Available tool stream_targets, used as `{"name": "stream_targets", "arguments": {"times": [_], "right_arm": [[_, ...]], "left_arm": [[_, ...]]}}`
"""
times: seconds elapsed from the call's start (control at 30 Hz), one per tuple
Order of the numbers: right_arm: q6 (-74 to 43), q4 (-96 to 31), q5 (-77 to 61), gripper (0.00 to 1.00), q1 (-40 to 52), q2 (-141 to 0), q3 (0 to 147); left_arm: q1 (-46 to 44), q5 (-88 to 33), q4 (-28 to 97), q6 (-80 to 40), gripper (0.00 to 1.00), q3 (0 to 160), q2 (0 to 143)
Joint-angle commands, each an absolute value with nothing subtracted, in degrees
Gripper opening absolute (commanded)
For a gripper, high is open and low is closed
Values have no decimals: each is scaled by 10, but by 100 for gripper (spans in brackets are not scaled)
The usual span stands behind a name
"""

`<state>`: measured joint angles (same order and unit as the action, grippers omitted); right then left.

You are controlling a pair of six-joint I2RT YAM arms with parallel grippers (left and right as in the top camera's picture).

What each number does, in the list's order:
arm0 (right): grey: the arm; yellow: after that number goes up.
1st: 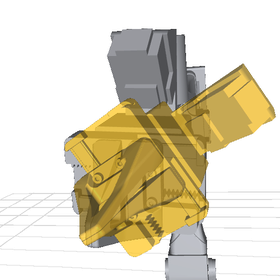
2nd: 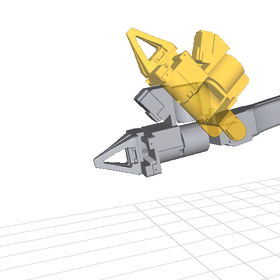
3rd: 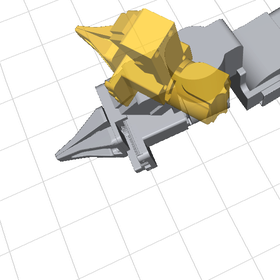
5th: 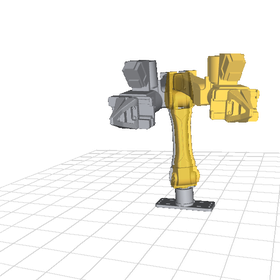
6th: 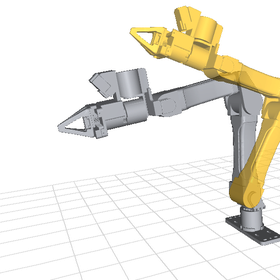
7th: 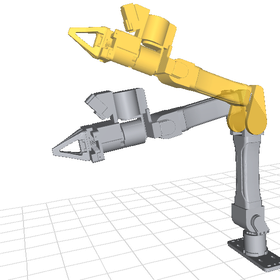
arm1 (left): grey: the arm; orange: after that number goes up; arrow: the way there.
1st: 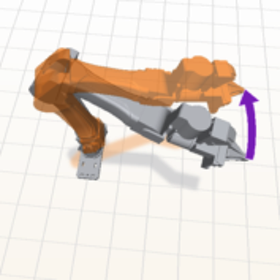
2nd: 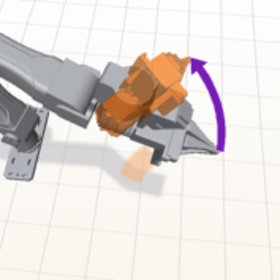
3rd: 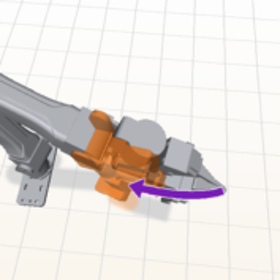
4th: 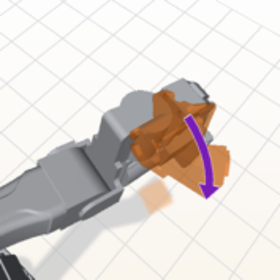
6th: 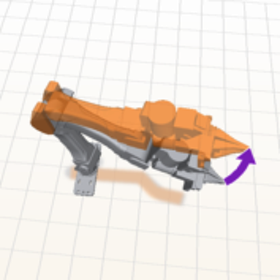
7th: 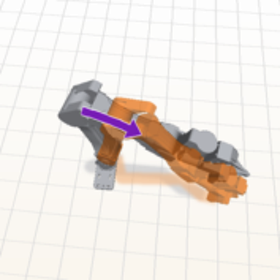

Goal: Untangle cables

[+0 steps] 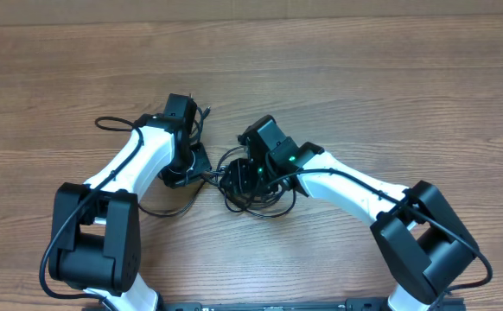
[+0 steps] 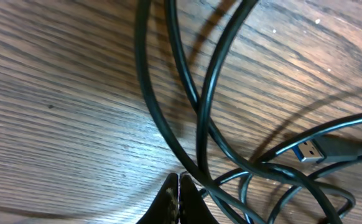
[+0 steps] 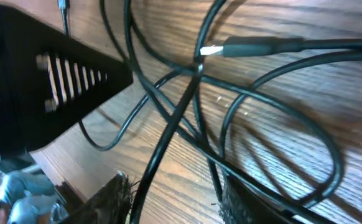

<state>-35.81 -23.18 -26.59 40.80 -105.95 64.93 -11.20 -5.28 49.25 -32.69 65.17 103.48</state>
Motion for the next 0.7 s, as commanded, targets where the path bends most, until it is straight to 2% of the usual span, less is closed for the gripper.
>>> {"name": "stream_targets", "arguments": {"times": [0.0,0.07,0.1,0.13,0.2,0.23,0.27,0.33,0.37,0.4,0.47,0.53,0.67], "right_arm": [[-358,-228,-261,43,421,-1060,656],[-358,-227,-261,43,426,-1060,656],[-358,-227,-260,39,431,-1060,656],[-358,-228,-249,26,434,-1060,656],[-358,-229,-235,8,434,-1060,656],[-358,-230,-226,4,434,-1060,656],[-358,-233,-212,4,434,-1060,656],[-358,-236,-188,4,434,-1060,656],[-358,-239,-158,4,434,-1060,656],[-358,-239,-152,4,434,-1060,656],[-358,-240,-150,4,434,-1060,656],[-358,-241,-150,4,434,-1060,656],[-358,-241,-150,4,434,-1060,656]], "left_arm": [[-108,-40,490,-335,4,646,1039],[-108,-40,489,-335,4,646,1039],[-108,-40,488,-336,4,646,1039],[-108,-41,486,-339,4,646,1039],[-108,-40,484,-339,8,646,1039],[-108,-40,479,-339,14,646,1039],[-103,-41,473,-339,30,646,1039],[-92,-58,469,-339,45,646,1039],[-82,-87,464,-339,61,646,1039],[-77,-106,462,-339,65,646,1039],[-67,-153,458,-338,63,646,1039],[-63,-163,452,-338,54,646,1039],[-64,-175,418,-346,52,646,1039]]}}
